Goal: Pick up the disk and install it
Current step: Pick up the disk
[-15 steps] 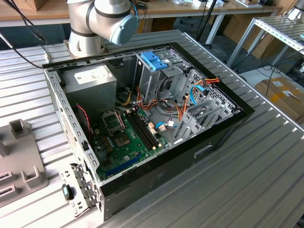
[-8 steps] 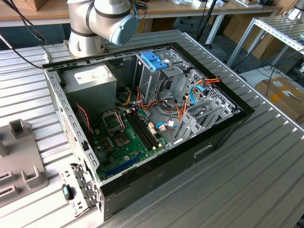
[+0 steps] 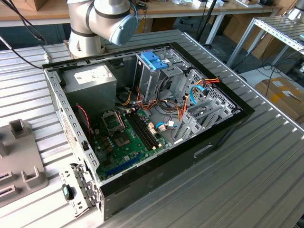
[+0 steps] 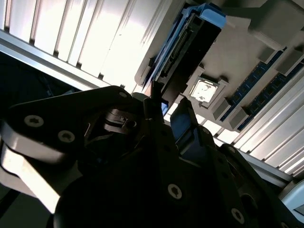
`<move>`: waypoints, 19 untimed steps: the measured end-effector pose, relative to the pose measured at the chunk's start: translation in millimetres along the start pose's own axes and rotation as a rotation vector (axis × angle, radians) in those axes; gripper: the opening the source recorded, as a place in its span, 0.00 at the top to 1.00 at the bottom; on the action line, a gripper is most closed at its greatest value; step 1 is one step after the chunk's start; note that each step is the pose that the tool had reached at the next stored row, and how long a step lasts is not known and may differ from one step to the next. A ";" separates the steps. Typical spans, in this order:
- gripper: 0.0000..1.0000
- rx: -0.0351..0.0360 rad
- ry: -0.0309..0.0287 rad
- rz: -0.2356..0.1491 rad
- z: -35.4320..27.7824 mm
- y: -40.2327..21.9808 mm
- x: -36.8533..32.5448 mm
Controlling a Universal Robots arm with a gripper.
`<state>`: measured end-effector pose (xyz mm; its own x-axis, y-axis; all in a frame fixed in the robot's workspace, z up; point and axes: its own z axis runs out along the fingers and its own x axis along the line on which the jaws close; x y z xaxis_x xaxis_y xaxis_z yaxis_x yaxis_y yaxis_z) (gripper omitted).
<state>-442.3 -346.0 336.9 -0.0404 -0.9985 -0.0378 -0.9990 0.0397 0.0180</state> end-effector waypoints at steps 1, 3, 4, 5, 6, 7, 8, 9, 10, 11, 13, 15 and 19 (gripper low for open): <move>0.64 0.0000 0.0000 0.000 0.1 0.2 0.0; 0.64 0.0000 0.0000 0.000 0.4 0.6 0.0; 0.64 -0.0001 0.0000 0.000 0.4 0.7 0.0; 0.64 -0.0001 0.0000 0.000 0.7 1.1 0.1; 0.64 0.0000 0.0000 0.000 0.9 1.4 0.1; 0.64 0.0000 0.0000 0.000 1.0 1.6 0.1; 0.64 0.0000 0.0000 0.000 1.1 1.7 0.1; 0.64 0.0000 0.0000 0.000 1.3 1.9 0.1; 0.64 0.0000 0.0000 0.000 1.4 2.0 0.1; 0.64 -0.0001 0.0000 0.000 1.4 2.2 0.1; 0.64 -0.0002 0.0001 0.000 1.8 2.2 0.2; 0.64 -0.0003 0.0001 0.000 1.8 2.2 0.2; 0.64 0.0000 -0.0001 0.000 2.1 1.6 0.1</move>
<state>-444.0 -346.0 334.9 -0.0405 -0.9985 -0.0378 -0.9990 0.0398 0.0180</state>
